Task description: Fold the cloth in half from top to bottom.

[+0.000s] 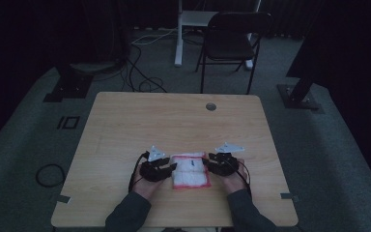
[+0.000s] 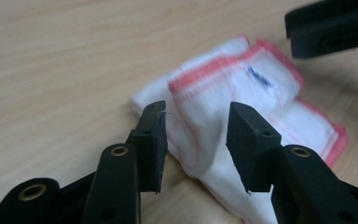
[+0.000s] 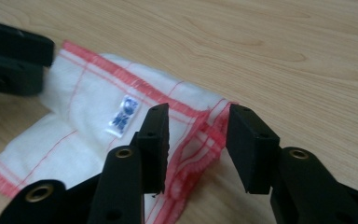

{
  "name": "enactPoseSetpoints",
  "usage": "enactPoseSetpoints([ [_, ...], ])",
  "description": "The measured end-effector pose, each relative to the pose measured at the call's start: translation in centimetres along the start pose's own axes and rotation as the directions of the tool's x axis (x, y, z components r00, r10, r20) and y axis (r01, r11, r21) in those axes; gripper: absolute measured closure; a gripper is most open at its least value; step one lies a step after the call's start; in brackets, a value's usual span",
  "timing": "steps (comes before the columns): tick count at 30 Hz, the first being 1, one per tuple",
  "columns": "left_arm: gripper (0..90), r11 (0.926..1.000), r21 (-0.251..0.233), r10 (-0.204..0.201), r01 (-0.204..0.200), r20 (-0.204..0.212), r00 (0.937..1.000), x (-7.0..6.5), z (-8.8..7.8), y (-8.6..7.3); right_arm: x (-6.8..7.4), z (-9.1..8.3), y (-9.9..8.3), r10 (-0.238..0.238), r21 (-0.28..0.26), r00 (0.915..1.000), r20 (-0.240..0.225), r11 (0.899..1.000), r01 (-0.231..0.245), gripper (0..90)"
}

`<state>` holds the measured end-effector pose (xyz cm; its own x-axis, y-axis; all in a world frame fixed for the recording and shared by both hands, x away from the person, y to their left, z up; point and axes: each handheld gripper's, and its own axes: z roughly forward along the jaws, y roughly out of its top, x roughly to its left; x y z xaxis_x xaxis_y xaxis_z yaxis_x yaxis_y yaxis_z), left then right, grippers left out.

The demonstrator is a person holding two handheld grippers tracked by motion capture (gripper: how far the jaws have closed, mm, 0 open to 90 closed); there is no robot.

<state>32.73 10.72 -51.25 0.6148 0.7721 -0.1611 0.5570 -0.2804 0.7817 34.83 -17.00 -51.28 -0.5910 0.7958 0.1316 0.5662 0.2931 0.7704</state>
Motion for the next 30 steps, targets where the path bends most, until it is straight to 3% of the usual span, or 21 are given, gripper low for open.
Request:
enactPoseSetpoints([
  [6,54.2,0.9984,-0.054,-0.018,0.019,0.009,0.9998,0.7,-0.1,1.7,-0.6,1.3,0.4,0.055,0.033,0.9981,-0.027,0.998,-0.054,53.9],
  [9,52.3,0.9983,-0.055,-0.017,0.018,0.014,0.9998,0.7,0.2,1.9,-0.9,1.9,0.2,0.08,0.061,0.996,-0.039,0.995,-0.078,51.9],
  [11,52.0,0.9995,-0.026,-0.015,0.015,0.004,0.9999,0.7,0.9,2.0,-1.0,2.1,0.1,0.092,0.072,0.9945,-0.05,0.993,-0.088,52.4],
  [13,52.0,0.9999,-0.003,-0.016,0.016,0.008,0.9998,0.6,1.4,1.9,-1.0,2.1,0.0,0.093,0.079,0.9937,-0.062,0.993,-0.088,55.3],
  [15,52.9,0.9996,0.02,-0.021,0.02,0.014,0.9997,0.6,1.7,1.7,-1.0,2.0,0.0,0.088,0.079,0.9936,-0.071,0.993,-0.082,64.6],
  [18,65.3,0.9987,0.041,-0.03,0.03,0.012,0.9995,0.5,1.9,1.6,-0.8,1.8,0.1,0.069,0.084,0.9938,-0.088,0.995,-0.061,75.2],
  [19,65.3,0.9986,0.045,-0.029,0.028,0.018,0.9994,0.4,1.9,1.5,-0.8,1.8,0.1,0.069,0.084,0.9938,-0.088,0.995,-0.061,75.2],
  [21,76.1,0.9987,0.05,-0.006,0.005,0.018,0.9998,-0.1,1.8,1.5,-0.5,1.4,0.1,0.049,0.082,0.9947,-0.091,0.996,-0.041,83.0],
  [30,79.1,0.9996,0.025,0.013,-0.013,0.027,0.9995,-0.9,0.5,1.2,0.0,0.4,0.1,0.021,0.057,0.9954,-0.094,0.998,-0.016,86.3],
])
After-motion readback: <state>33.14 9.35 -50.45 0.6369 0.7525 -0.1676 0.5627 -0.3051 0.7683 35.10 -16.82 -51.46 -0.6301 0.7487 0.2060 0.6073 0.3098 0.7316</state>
